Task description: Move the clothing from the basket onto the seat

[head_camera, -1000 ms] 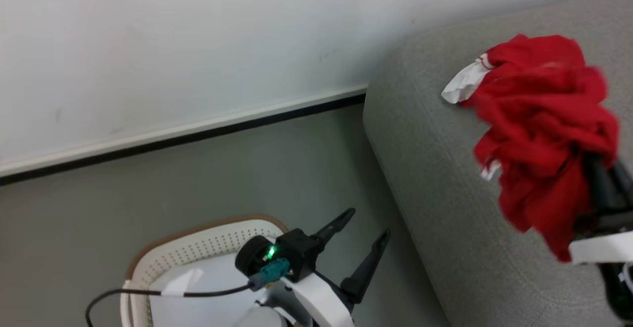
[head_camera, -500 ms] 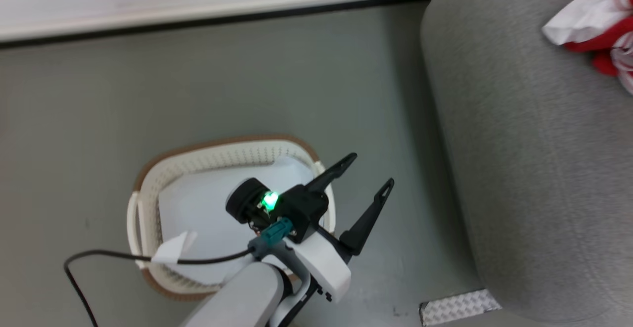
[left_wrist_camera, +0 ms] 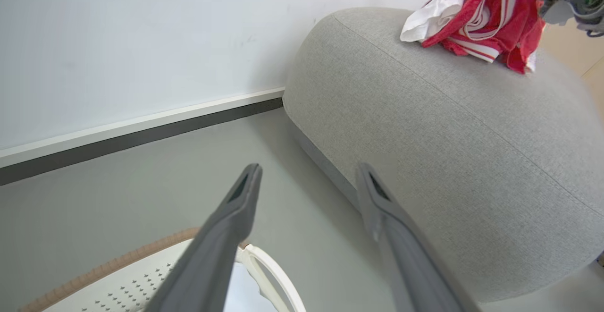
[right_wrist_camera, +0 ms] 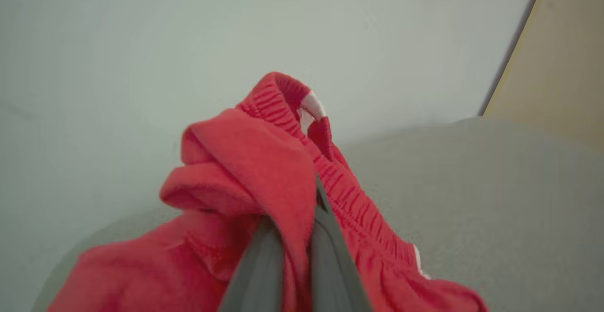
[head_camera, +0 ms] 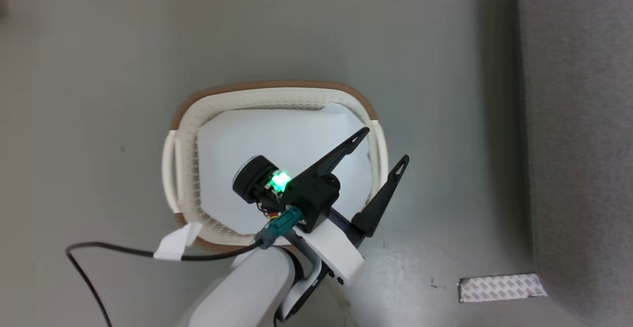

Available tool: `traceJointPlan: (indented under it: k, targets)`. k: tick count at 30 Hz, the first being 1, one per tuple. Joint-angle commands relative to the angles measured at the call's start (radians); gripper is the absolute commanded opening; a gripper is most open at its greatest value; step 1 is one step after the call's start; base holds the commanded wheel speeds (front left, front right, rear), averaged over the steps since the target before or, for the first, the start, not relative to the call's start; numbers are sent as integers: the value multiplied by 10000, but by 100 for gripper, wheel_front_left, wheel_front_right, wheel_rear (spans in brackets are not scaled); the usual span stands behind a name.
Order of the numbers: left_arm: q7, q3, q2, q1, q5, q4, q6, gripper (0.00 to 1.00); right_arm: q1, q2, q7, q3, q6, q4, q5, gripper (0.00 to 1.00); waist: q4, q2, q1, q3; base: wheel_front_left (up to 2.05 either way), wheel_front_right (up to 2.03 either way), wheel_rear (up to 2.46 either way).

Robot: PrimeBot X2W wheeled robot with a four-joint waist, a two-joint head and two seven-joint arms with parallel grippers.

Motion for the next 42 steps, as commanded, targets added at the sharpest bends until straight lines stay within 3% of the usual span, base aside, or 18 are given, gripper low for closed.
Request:
traceJointPlan:
  k: [1, 4, 6, 7, 8, 15, 22, 28, 35, 42]
  targets:
    - [-146, 4, -24, 0, 53, 79, 60, 100, 60, 89, -160, -98, -23, 313, -128, 0, 225, 0, -3, -59, 0, 0, 0]
    - [-256, 47, -49, -7, 1, 171, 145, 100, 177, 437, -283, -149, -23, 858, -361, 1, 261, 0, -3, -154, 0, 0, 0]
    - [-357, 133, 25, 92, -93, 265, 192, 100, 302, 672, -323, -3, -23, 998, -371, 47, 212, 0, -3, -351, 0, 0, 0]
    - [-393, 182, 70, 135, -101, 308, 229, 100, 362, 704, -318, 73, -23, 859, -406, 88, 179, 0, -3, -438, 0, 0, 0]
    - [-461, 220, 139, 179, -96, 369, 259, 100, 476, 758, -315, 187, -23, 686, -457, 100, 131, 0, -3, -543, 0, 0, 0]
    - [-905, 568, 357, 683, -499, 895, 413, 100, 2076, 1158, -315, 1434, -23, -710, -26, 100, -110, 0, -3, -1664, 0, 0, 0]
    - [-1414, 1064, 515, 1549, -999, 1518, 681, 100, 4419, 1751, -315, 2281, -23, -2918, 317, 100, -101, 0, -3, -3186, 0, 0, 0]
    - [-1648, 1790, 587, 2466, -1446, 2063, 955, 100, 6214, 2518, -315, 2494, -23, -4469, 67, 100, 123, 0, -3, -4368, 0, 0, 0]
    - [-1674, 2682, 597, 3651, -1570, 2432, 932, 100, 8157, 3516, -300, 2706, -23, -5747, -432, 100, 632, 0, -3, -5792, 0, 0, 0]
    - [-1672, 3824, 512, 4801, -1281, 2401, 910, 100, 9610, 4337, -300, 3158, -23, -6509, -747, 100, 880, 0, -3, -6488, 0, 0, 0]
